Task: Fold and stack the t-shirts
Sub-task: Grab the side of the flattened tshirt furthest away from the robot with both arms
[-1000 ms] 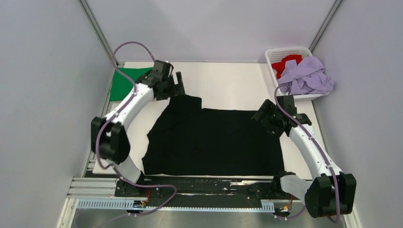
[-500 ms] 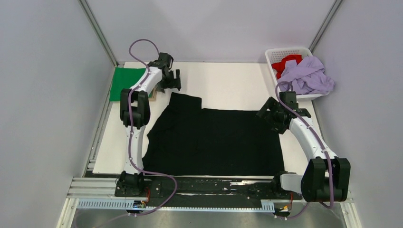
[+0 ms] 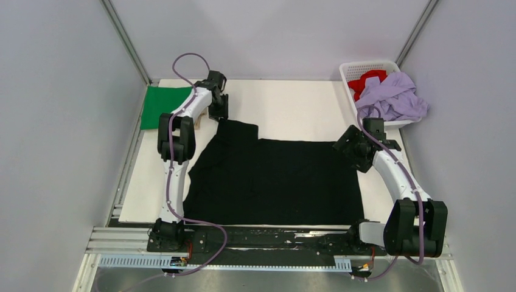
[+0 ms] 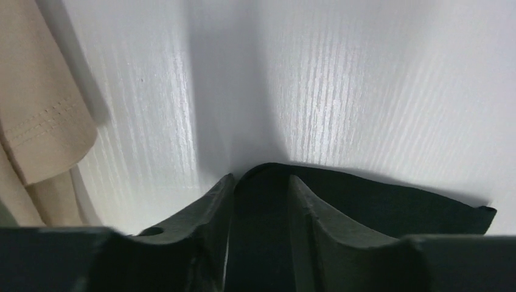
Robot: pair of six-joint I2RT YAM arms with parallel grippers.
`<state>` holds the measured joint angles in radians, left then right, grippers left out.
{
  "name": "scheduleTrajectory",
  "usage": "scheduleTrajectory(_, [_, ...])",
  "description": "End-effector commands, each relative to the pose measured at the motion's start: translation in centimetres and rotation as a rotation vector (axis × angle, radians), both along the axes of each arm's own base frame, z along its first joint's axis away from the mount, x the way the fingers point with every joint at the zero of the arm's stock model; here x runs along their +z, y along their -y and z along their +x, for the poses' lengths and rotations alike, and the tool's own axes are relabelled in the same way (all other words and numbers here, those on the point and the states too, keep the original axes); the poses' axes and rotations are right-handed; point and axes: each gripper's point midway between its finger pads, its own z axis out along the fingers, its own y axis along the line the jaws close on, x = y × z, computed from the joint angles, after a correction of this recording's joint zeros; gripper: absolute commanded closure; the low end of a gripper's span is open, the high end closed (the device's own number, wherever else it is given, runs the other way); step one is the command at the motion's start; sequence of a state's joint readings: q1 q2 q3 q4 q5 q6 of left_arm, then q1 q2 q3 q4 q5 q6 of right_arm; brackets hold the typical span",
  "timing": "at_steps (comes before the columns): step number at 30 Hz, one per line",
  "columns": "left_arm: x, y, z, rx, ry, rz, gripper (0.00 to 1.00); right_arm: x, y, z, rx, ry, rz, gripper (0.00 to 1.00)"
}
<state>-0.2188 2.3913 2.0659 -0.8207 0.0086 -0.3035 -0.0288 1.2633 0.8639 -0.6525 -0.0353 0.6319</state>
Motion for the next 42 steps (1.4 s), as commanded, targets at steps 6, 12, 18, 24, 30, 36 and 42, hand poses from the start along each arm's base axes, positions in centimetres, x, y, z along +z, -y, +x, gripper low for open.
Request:
scheduleTrajectory(6, [-3.1,2.1,-2.0,-0.076,-0.087,0.082,0.84,0.2,1.9,0.7,-0.043,0.043,-0.021,0.00])
scheduleTrajectory(12, [-0.5,2.0,-0.1,-0.063,0.018,0.103,1.00,-0.1,3.6,3.0,-0.076,0.041,-0.086,0.00])
scheduleTrajectory(18, [4.5,1.8,3.4,-0.010,0.206,0.108,1.00,-1.9,5.3,8.2,-0.104,0.009,-0.153,0.05])
scheduleTrajectory(24, [6.1,1.3,4.6,0.003,0.260,0.121,1.00,-3.6,6.8,13.2,-0.099,-0.005,-0.247,0.16])
scheduleTrajectory(30, [6.2,0.6,4.9,0.017,0.274,0.127,1.00,-6.1,7.2,14.7,-0.050,-0.044,-0.326,0.35])
scheduleTrajectory(36, [6.4,0.0,5.1,0.029,0.275,0.117,1.00,-7.6,6.6,13.4,-0.026,-0.092,-0.354,0.48])
scheduleTrajectory(42, [6.5,0.2,5.0,0.006,0.275,0.107,1.00,-8.0,6.4,11.8,-0.008,-0.115,-0.353,0.53])
